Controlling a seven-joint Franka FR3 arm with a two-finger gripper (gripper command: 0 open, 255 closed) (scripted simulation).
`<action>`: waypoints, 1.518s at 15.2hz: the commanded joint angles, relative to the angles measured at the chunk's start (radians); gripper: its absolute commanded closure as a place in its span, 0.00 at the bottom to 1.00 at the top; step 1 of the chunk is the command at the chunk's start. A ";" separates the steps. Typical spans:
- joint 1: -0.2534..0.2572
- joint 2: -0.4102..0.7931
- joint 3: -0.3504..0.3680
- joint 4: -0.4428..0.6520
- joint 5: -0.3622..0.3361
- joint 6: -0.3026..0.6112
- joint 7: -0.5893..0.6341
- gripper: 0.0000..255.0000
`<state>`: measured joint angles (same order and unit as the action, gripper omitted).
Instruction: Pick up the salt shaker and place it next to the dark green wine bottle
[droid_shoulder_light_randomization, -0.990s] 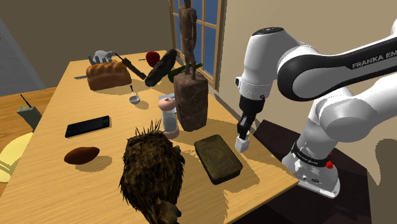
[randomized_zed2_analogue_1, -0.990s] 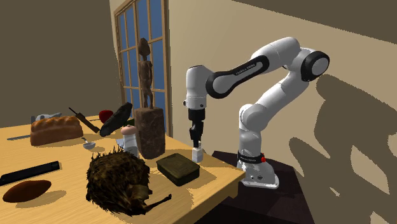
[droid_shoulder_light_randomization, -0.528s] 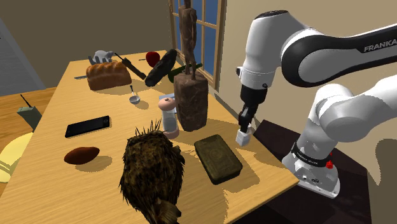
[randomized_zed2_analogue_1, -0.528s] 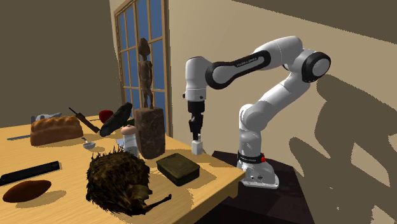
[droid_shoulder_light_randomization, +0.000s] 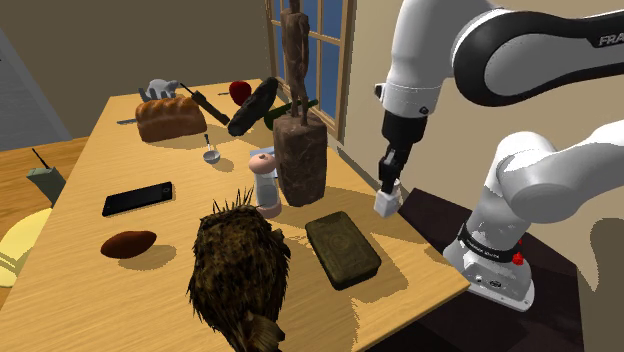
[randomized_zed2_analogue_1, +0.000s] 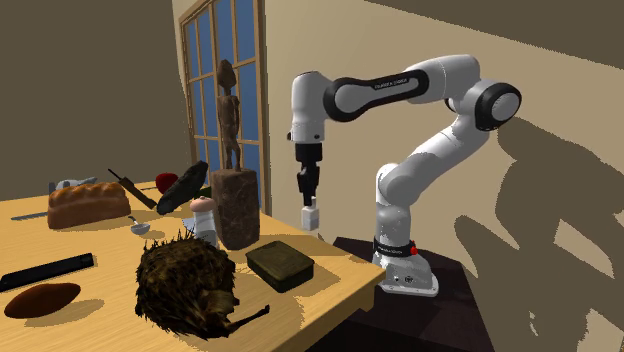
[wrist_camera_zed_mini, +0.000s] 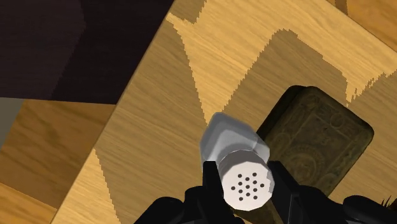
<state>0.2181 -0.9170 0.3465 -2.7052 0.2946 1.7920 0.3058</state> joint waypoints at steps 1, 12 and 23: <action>-0.002 -0.003 -0.006 0.028 -0.006 -0.031 0.004 1.00; -0.017 0.008 -0.041 0.178 -0.041 -0.170 0.011 1.00; -0.139 0.294 -0.165 0.328 -0.177 -0.050 -0.159 1.00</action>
<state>0.0895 -0.6516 0.1921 -2.3971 0.1292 1.7338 0.1625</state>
